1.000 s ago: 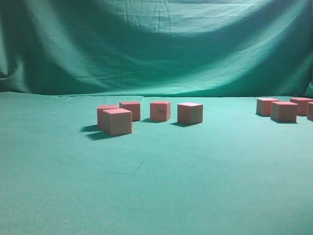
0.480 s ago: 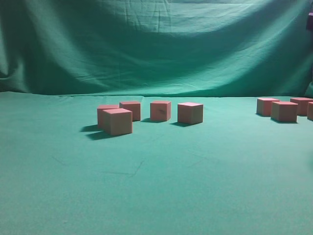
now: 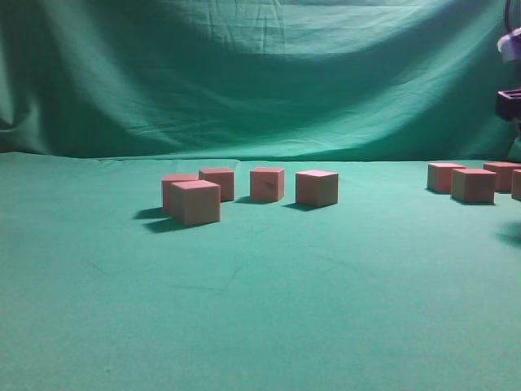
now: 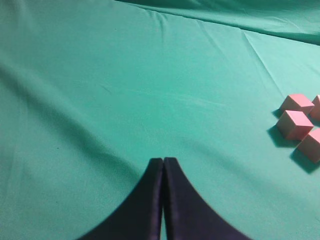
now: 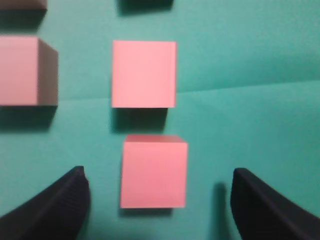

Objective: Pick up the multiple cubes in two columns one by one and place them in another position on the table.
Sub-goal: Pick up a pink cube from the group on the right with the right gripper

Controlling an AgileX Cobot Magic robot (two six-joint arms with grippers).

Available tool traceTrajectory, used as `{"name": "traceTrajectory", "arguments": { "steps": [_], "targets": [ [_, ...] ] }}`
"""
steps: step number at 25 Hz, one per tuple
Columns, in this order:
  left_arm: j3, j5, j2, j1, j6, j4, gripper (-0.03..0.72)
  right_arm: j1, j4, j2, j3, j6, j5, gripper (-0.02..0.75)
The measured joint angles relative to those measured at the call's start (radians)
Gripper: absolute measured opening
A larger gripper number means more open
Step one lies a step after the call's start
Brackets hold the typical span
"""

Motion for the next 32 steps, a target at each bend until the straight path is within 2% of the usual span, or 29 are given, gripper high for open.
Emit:
{"name": "traceTrajectory", "arguments": {
  "steps": [8,11,14,15,24,29,32],
  "targets": [
    [0.0,0.0,0.0,0.0,0.0,0.0,0.0,-0.019,0.004,0.049,0.0,0.006,-0.057,0.575],
    [0.0,0.0,0.0,0.0,0.0,0.0,0.0,-0.019,0.004,0.056,0.0,0.006,-0.065,0.443],
    [0.0,0.0,0.0,0.0,0.0,0.0,0.0,-0.019,0.004,0.056,0.0,0.006,-0.065,0.269],
    [0.0,0.0,0.0,0.0,0.0,0.0,0.0,-0.019,0.004,0.056,0.0,0.006,-0.061,0.252],
    [0.0,0.0,0.0,0.0,0.0,0.0,0.0,-0.019,0.065,-0.003,-0.094,0.002,0.159,0.262],
    [0.0,0.0,0.0,0.0,0.0,0.0,0.0,-0.007,0.21,-0.143,-0.109,-0.146,0.248,0.262],
    [0.0,0.0,0.0,0.0,0.0,0.0,0.0,0.052,0.314,-0.199,-0.11,-0.298,0.291,0.262]
  ]
}}
